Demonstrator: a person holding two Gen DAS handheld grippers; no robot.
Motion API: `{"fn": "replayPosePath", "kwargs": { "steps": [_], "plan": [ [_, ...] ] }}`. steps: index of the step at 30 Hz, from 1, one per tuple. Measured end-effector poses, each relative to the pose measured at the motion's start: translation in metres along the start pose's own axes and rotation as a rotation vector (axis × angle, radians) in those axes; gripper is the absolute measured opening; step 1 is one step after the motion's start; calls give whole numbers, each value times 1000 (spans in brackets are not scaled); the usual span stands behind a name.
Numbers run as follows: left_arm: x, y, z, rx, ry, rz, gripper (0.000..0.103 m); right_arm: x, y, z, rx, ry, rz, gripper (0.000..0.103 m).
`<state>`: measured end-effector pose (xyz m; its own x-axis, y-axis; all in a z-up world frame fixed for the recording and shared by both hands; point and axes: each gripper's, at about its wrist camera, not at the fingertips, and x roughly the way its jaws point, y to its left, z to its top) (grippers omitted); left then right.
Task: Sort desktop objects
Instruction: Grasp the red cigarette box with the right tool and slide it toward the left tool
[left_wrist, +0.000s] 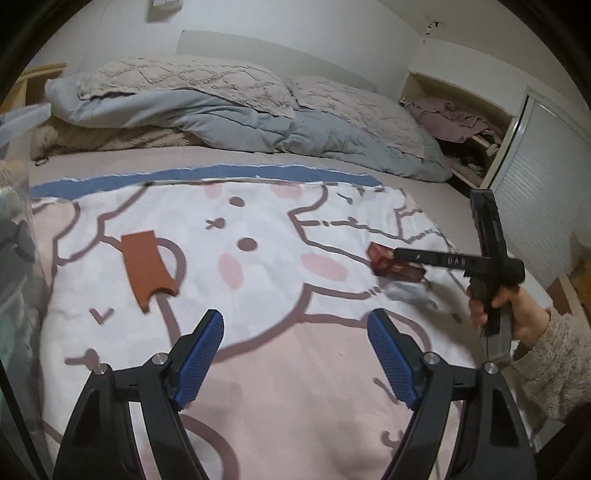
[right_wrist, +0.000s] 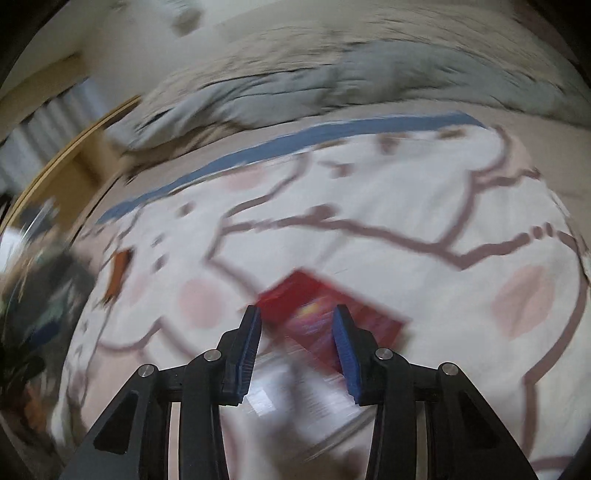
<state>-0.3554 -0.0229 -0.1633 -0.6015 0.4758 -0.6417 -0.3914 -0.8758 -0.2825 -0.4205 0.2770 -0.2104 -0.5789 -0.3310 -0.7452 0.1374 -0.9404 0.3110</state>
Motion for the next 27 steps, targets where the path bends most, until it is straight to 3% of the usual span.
{"fn": "replayPosePath", "kwargs": {
  "steps": [3, 7, 12, 15, 21, 23, 27],
  "plan": [
    [0, -8, -6, 7, 13, -25, 81, -1, 37, -15, -53, 120, 155, 41],
    [-4, -15, -15, 28, 30, -46, 81, -23, 50, -12, -131, 20, 76, 41],
    [-6, -16, -27, 40, 59, -68, 81, -48, -8, 10, 77, -99, -16, 41],
    [-4, -14, -32, 25, 77, -82, 81, -47, -41, 15, 165, -112, -75, 41],
    [-1, -12, -35, 3, 88, -105, 81, -3, -85, 14, 337, -32, 6, 41],
    [1, -11, -35, -5, 91, -109, 81, 7, -76, 15, 287, -41, -3, 41],
    [3, -10, -33, -17, 91, -120, 81, 26, -31, 13, 134, 33, 77, 41]
  ]
}}
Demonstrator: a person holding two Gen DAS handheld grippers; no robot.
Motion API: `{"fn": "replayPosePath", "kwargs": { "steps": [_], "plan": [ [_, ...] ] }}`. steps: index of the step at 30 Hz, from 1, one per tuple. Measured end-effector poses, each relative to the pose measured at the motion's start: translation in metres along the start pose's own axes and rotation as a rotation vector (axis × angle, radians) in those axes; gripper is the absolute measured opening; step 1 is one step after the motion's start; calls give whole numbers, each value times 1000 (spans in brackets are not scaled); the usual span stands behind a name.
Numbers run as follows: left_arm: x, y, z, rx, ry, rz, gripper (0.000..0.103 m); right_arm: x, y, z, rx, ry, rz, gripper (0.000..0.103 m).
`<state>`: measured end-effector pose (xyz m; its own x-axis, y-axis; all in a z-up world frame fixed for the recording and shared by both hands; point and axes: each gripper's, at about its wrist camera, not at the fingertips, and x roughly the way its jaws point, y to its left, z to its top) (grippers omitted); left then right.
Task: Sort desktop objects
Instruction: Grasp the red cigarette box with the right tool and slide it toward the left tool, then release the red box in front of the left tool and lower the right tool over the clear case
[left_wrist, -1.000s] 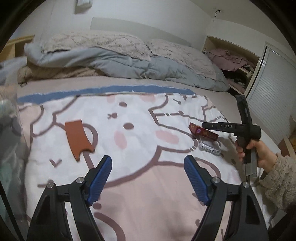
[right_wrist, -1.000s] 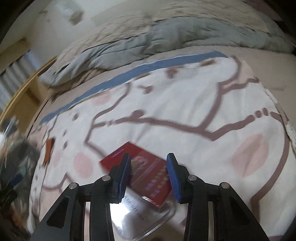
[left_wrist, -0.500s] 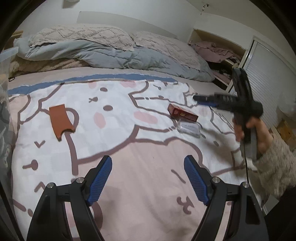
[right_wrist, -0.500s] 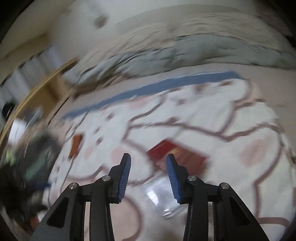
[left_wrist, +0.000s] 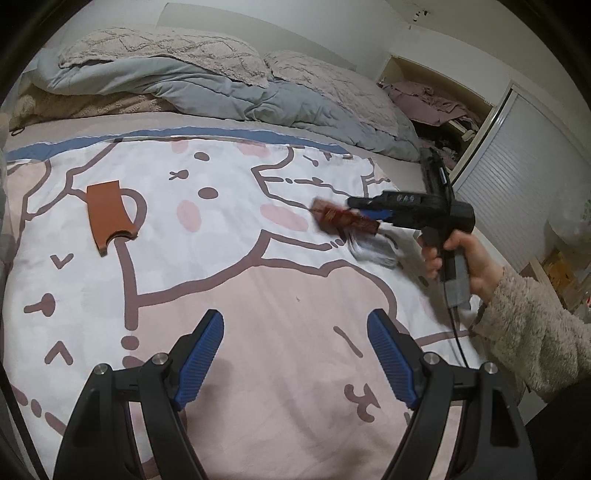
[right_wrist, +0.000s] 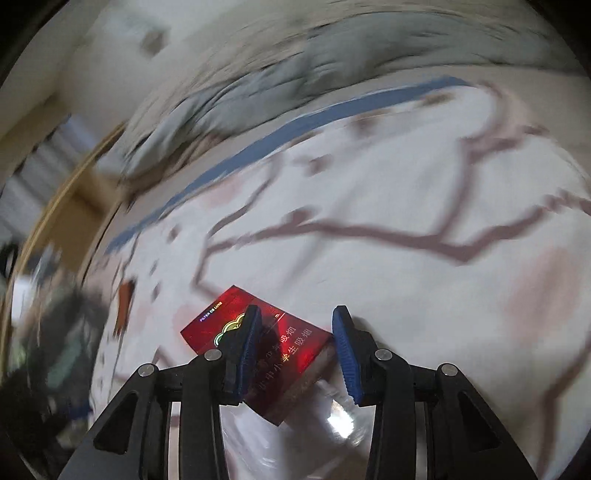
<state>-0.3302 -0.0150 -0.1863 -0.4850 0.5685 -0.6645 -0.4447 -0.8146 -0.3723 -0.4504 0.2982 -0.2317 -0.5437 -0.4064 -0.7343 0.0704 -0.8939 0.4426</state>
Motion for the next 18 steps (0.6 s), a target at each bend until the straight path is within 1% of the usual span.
{"fn": "replayPosePath", "kwargs": {
  "steps": [1, 3, 6, 8, 11, 13, 15, 18],
  "plan": [
    [0, 0, 1, -1, -2, 0, 81, 4, 19, -4, -73, 18, 2, 41],
    [2, 2, 2, -10, -1, 0, 81, 6, 46, -15, -170, 40, 12, 41],
    [5, 5, 1, -23, 1, 4, 80, 19, 81, -33, -264, 117, 85, 41],
    [5, 7, 1, -27, 4, 7, 72, 25, 104, -48, -336, 142, 98, 41],
    [5, 11, -1, -37, 5, 23, 71, 22, 125, -64, -394, 184, 166, 41],
    [5, 14, -1, -44, 0, 29, 71, 9, 128, -69, -427, 166, 177, 40],
    [6, 15, 0, -50, -6, 33, 71, -7, 126, -68, -437, 112, 154, 40],
    [9, 12, 2, -38, -8, 39, 71, -35, 100, -48, -339, 8, 110, 40]
  ]
}}
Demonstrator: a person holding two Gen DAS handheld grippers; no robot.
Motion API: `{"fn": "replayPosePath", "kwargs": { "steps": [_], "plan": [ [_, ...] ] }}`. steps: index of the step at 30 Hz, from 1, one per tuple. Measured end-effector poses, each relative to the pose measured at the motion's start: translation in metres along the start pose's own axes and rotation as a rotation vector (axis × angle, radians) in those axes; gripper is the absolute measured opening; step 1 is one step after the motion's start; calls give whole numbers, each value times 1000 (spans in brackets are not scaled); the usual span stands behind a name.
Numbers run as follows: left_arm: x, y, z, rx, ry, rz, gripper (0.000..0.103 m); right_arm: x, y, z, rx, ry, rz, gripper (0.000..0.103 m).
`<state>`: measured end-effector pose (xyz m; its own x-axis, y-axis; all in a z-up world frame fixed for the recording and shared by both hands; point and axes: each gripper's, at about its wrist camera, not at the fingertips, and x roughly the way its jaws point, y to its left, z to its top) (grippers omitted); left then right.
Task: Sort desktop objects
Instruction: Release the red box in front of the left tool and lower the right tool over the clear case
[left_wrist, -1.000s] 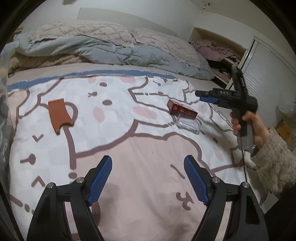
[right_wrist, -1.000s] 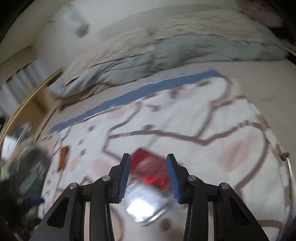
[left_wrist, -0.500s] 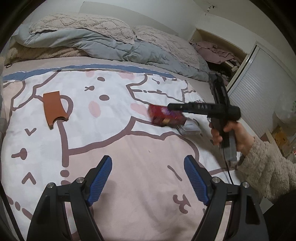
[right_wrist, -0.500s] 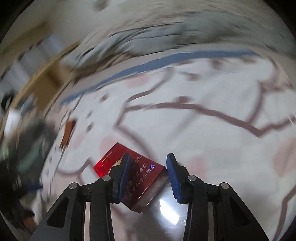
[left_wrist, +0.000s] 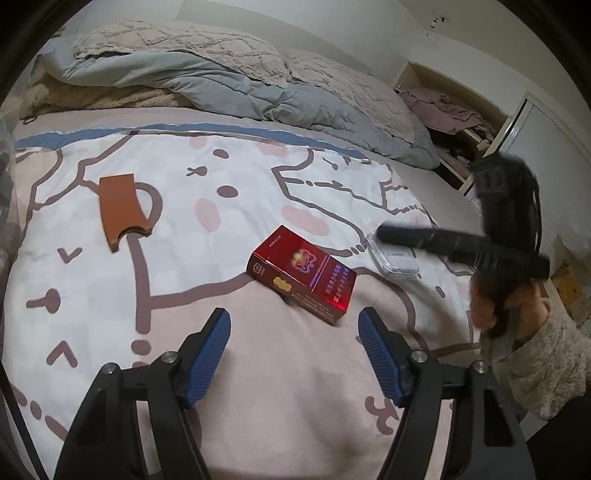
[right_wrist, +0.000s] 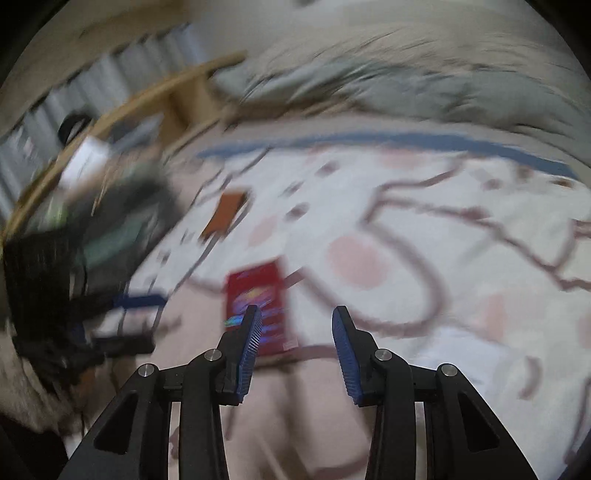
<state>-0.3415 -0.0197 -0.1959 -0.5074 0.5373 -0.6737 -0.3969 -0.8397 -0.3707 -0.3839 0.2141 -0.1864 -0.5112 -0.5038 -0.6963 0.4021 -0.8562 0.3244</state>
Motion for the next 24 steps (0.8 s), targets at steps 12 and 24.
{"fn": "replayPosePath", "kwargs": {
  "steps": [12, 24],
  "plan": [
    [21, -16, 21, 54, -28, 71, 73, -3, -110, -10, 324, -15, -196, 23],
    [72, -21, 57, 131, 9, 150, 86, 6, -55, -55, 164, 27, -50, 23]
  ]
}}
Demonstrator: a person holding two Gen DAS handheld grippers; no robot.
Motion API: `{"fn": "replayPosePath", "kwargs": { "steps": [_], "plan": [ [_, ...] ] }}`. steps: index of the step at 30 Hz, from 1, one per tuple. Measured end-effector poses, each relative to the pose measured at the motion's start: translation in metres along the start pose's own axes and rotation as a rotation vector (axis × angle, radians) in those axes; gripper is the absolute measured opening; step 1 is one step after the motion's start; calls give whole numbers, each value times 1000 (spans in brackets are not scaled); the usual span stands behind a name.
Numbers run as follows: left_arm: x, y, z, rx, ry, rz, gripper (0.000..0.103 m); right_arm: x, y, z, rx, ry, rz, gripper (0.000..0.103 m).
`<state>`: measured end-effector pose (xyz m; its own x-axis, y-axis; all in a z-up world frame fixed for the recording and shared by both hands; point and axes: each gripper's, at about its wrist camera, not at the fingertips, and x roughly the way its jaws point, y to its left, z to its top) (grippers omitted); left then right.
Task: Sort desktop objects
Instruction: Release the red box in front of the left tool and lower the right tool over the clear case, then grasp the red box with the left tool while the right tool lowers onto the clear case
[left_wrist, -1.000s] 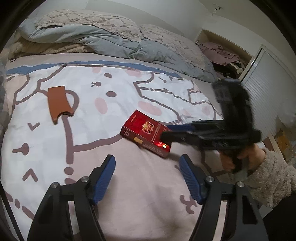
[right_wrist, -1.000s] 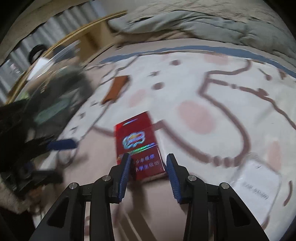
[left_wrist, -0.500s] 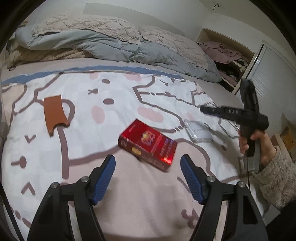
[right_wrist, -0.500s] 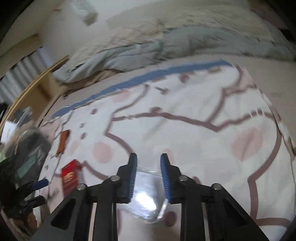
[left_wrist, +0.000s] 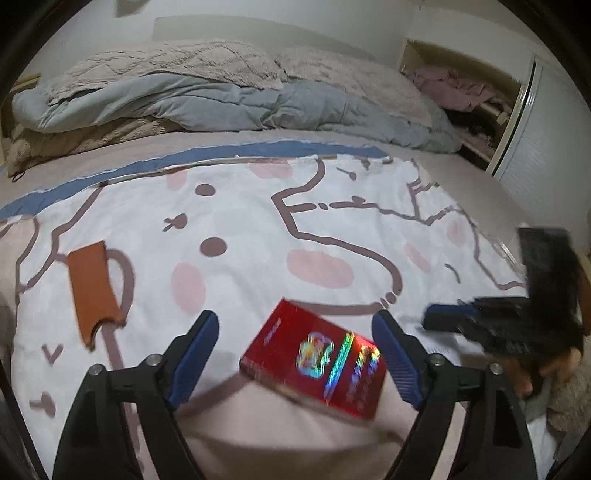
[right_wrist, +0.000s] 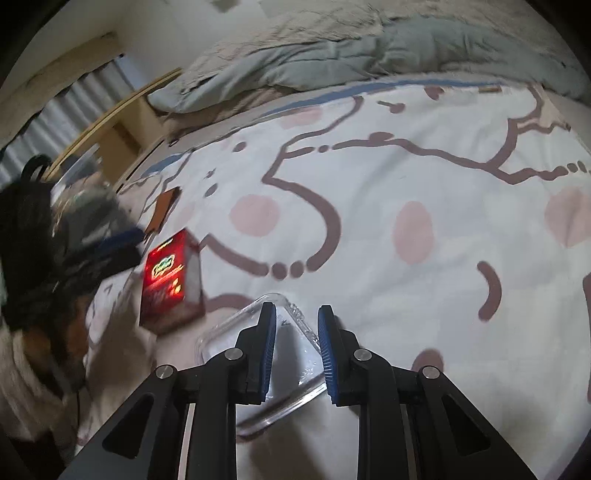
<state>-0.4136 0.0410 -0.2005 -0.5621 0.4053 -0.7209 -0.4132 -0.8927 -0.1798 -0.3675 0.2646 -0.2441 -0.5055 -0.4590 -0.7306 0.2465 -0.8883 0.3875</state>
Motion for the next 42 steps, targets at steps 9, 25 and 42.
{"fn": "replayPosePath", "kwargs": {
  "steps": [9, 25, 42],
  "plan": [
    [37, -23, -4, 124, 129, 81, 85, -2, 11, -8, -61, -39, -58, 23],
    [7, -18, -40, 86, 142, 28, 86, -1, 35, -13, -191, -87, -240, 24],
    [-56, -2, -49, 32, 61, -41, 93, -1, 42, -16, -206, -105, -354, 46]
  ]
}}
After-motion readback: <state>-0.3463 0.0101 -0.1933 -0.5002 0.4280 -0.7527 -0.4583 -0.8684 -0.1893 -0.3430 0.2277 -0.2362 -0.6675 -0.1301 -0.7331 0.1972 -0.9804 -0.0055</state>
